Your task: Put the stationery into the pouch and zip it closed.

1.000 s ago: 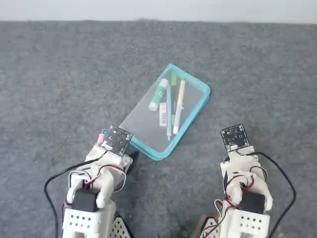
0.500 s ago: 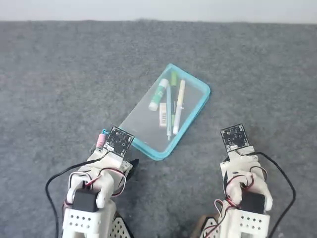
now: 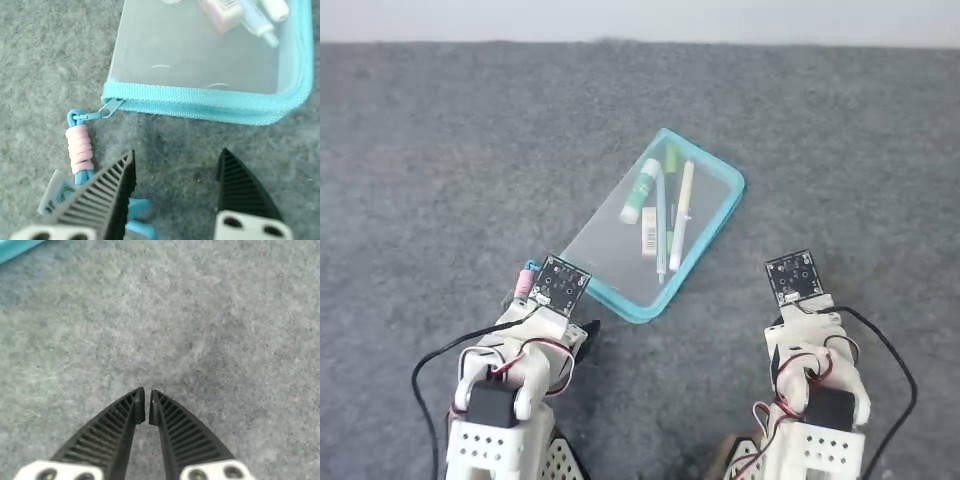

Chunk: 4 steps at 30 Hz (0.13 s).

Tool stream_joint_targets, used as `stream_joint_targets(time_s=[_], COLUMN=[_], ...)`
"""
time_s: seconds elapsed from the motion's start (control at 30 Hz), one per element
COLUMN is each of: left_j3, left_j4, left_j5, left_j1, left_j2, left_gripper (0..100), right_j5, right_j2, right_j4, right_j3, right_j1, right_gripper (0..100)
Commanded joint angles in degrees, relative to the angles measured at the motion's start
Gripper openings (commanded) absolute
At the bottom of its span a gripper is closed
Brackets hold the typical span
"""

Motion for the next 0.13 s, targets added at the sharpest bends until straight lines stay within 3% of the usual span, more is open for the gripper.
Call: stream_joint_targets(time_s=[0.0,0.1], left_j3=[-0.48,-0.48], left_j4=[0.44,0.44], left_j5=[-0.35,-0.35], left_j1=[-0.35,-0.35], left_j2=[-0.44,-0.44], left_gripper=[24,24], right_j5=[-0.26,-0.26], right_j2=[-0.31,-0.31], right_j4=[0.66,0.66], right_j3=[1.23,1.23], right_j1=[0.48,0.48], right_gripper=[1.7,1.7])
